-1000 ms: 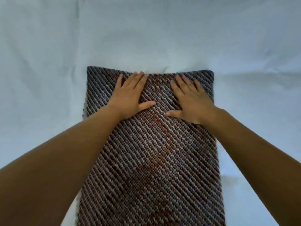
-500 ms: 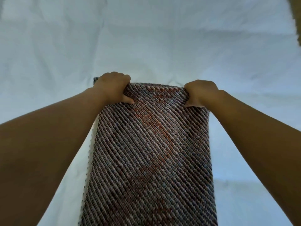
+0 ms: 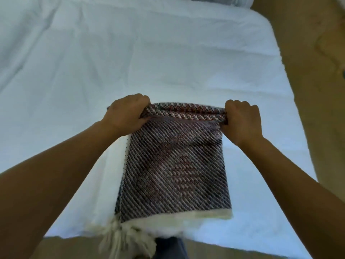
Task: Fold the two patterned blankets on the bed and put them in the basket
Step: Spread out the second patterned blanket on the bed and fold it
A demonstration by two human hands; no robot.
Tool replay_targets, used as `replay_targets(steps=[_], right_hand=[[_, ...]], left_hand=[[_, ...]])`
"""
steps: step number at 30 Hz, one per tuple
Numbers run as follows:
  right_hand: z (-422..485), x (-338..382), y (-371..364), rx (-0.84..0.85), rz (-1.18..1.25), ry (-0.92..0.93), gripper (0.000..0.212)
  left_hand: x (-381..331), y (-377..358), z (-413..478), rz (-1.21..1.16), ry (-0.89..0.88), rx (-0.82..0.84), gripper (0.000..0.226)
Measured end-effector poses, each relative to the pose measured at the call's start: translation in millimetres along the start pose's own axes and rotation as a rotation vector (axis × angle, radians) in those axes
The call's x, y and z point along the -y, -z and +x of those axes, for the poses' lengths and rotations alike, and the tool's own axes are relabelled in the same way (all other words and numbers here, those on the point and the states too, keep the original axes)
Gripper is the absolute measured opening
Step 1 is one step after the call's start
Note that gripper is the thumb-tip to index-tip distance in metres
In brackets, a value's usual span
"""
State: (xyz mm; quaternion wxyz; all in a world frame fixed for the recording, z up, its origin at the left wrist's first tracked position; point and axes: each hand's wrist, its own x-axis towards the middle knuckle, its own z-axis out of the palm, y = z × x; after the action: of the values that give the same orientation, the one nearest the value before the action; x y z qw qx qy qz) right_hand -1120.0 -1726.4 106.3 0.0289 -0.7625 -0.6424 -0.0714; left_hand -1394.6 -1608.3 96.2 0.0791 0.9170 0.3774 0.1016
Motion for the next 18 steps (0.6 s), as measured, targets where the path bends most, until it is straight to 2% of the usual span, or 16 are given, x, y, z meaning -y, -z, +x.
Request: replay_targets(steps=[3, 6, 11, 13, 16, 17, 18], right_hand=[[-69.1, 11.1, 11.7, -0.003, -0.001, -0.061, 0.024], [-130.2, 19.9, 1.3, 0.089, -0.019, -0.088, 0.035], [-196.0, 34.8, -40.9, 0.22, 0.039, -0.12, 0.023], [-215.1, 40.9, -57.4, 0.364, 0.014, -0.138, 0.023], [-232.7, 47.5, -75.9, 0.652, -0.005, -0.084, 0.033], [-232.1, 49.7, -76.9, 0.708, 0.017, -0.077, 0.033], [-227.3, 52.0, -75.0, 0.706, 0.058, -0.086, 0.029]], left_hand=[[-28.6, 15.1, -60.1, 0.002, -0.16, -0.061, 0.025], [-55.8, 11.0, -110.9, 0.052, -0.254, -0.055, 0.03], [-79.3, -42.1, -179.8, 0.04, -0.154, 0.024, 0.034], [-87.9, -69.1, -204.1, 0.066, -0.091, 0.156, 0.038], [-94.8, -102.8, -226.9, 0.119, 0.096, 0.524, 0.049], [-95.5, -106.9, -227.2, 0.064, 0.16, 0.598, 0.05], [-96.7, -107.0, -223.3, -0.031, 0.215, 0.582, 0.048]])
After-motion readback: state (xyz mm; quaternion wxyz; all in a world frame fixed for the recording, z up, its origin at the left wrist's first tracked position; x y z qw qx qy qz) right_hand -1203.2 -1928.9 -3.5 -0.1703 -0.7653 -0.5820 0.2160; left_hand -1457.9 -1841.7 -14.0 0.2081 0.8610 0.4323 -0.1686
